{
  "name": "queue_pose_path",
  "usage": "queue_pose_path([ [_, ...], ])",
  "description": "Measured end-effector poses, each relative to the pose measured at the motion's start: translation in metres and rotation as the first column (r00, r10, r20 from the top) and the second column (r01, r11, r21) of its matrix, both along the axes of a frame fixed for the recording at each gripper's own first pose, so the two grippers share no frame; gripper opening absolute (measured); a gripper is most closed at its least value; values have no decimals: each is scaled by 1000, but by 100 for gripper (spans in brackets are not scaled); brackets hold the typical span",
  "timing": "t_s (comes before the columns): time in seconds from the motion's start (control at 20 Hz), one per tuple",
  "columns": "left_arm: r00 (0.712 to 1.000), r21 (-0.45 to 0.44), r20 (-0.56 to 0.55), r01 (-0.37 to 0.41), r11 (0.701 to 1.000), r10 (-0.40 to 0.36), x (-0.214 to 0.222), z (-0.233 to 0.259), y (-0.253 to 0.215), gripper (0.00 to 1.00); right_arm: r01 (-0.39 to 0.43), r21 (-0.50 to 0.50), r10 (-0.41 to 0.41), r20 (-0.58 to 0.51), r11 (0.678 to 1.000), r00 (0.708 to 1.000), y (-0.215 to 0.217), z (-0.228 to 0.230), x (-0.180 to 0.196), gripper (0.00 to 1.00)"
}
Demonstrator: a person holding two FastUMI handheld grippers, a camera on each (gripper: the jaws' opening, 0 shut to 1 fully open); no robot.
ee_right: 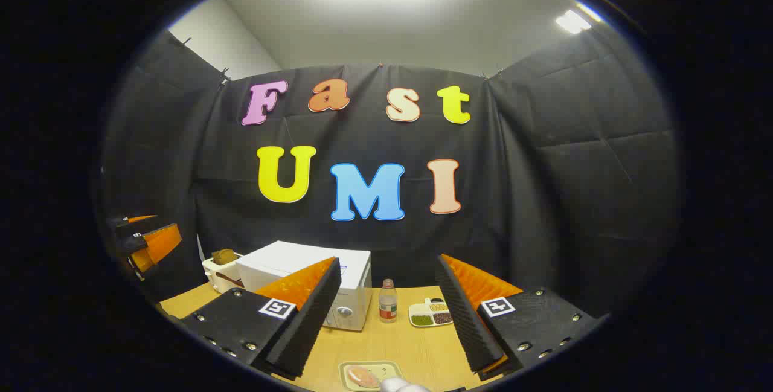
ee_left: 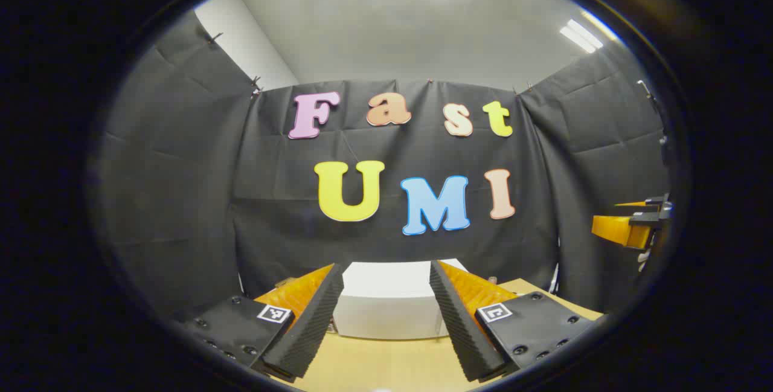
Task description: Open the microwave oven with the left hand, put the food in, and close the microwave oven.
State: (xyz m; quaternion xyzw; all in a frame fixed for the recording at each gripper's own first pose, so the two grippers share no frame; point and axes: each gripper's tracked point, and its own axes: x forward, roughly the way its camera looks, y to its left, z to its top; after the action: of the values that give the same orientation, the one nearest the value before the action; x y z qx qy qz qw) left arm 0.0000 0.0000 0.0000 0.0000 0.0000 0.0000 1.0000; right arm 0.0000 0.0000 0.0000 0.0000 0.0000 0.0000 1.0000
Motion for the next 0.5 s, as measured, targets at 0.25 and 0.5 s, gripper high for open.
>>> queue_pose_path([
  [0.25,1000,-9,4,18,1000,-18,3,1,-9,94,21,-57,-21,-3,998,1000,-10,-2,2,96],
  [0.5,1000,-12,-16,16,1000,-16,3,-7,-10,94,3,-20,-3,-12,1000,1000,-4,-3,-2,95],
])
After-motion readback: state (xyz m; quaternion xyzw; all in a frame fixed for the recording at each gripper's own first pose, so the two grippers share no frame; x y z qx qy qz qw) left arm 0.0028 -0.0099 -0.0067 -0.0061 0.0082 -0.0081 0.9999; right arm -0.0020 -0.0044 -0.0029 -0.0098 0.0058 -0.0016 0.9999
